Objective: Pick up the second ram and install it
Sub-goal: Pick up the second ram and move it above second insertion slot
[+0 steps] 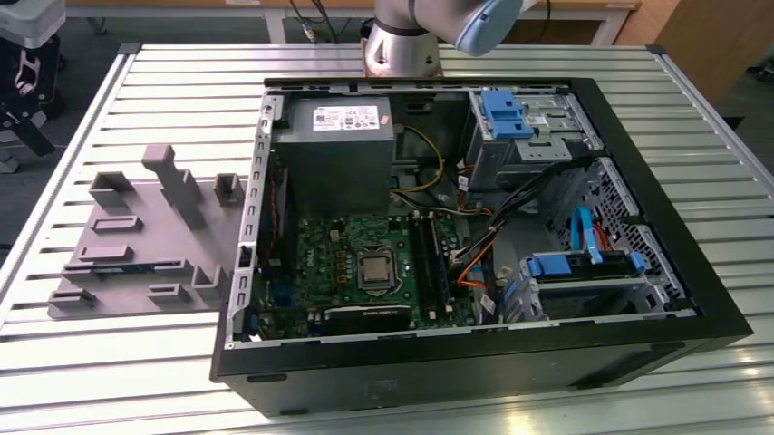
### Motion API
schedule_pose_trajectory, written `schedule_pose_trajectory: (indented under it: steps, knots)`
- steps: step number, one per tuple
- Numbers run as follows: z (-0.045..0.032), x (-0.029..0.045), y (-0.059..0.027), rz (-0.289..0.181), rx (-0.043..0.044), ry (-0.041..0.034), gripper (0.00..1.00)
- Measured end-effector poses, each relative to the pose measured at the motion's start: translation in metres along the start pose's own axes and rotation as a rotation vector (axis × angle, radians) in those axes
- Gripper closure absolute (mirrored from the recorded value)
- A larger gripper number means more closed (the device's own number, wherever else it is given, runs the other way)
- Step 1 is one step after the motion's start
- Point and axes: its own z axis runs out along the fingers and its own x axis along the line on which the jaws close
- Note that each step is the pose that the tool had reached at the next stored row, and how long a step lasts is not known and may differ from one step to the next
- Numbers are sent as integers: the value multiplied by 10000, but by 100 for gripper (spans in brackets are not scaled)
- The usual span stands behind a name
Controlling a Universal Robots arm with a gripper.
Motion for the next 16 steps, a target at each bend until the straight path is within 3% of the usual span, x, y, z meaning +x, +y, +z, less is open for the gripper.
schedule_pose_trajectory:
  steps: [16]
  knots:
    - [8,1,1,-2887,-71,129,89]
